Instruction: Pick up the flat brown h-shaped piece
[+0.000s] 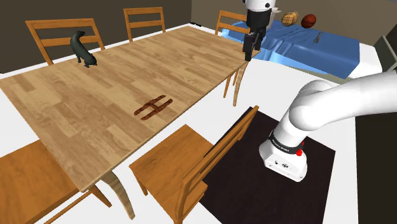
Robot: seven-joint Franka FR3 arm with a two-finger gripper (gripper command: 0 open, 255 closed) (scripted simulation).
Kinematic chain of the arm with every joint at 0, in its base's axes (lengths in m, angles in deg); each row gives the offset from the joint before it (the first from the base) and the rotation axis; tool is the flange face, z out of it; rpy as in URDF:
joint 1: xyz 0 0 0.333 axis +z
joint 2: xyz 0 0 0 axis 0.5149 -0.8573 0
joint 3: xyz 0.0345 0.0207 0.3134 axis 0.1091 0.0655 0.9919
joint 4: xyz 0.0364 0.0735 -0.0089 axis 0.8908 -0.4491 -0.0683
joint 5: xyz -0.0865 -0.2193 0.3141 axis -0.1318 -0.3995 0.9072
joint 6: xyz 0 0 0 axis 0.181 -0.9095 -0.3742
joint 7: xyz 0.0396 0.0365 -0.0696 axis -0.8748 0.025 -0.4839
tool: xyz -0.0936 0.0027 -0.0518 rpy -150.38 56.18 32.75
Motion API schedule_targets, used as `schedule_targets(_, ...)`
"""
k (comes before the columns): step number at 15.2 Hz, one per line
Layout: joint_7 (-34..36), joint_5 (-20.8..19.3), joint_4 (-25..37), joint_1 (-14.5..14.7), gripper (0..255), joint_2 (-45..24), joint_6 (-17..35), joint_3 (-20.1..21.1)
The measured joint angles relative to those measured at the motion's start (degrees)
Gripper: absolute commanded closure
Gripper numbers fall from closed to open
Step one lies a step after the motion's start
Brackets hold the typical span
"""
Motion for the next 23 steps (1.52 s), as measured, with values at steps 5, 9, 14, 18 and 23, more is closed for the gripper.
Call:
schedule_targets(5, 2.8, 1.5, -1.4, 0.6, 0, -3.6, 5.2, 2.0)
schedule_targets(9, 6.2, 2.9, -1.5, 1.1, 0, -10.1, 12.1, 4.4)
schedule_targets(14, 11.4, 4.1, -0.9, 2.0, 0, -18.6, 20.5, 8.2)
schedule_targets(18, 14.7, 3.4, 1.6, 1.8, 0, -26.7, 26.6, 10.3)
schedule_targets(23, 19.8, 1.4, 6.1, 2.0, 0, -36.8, 32.5, 13.1)
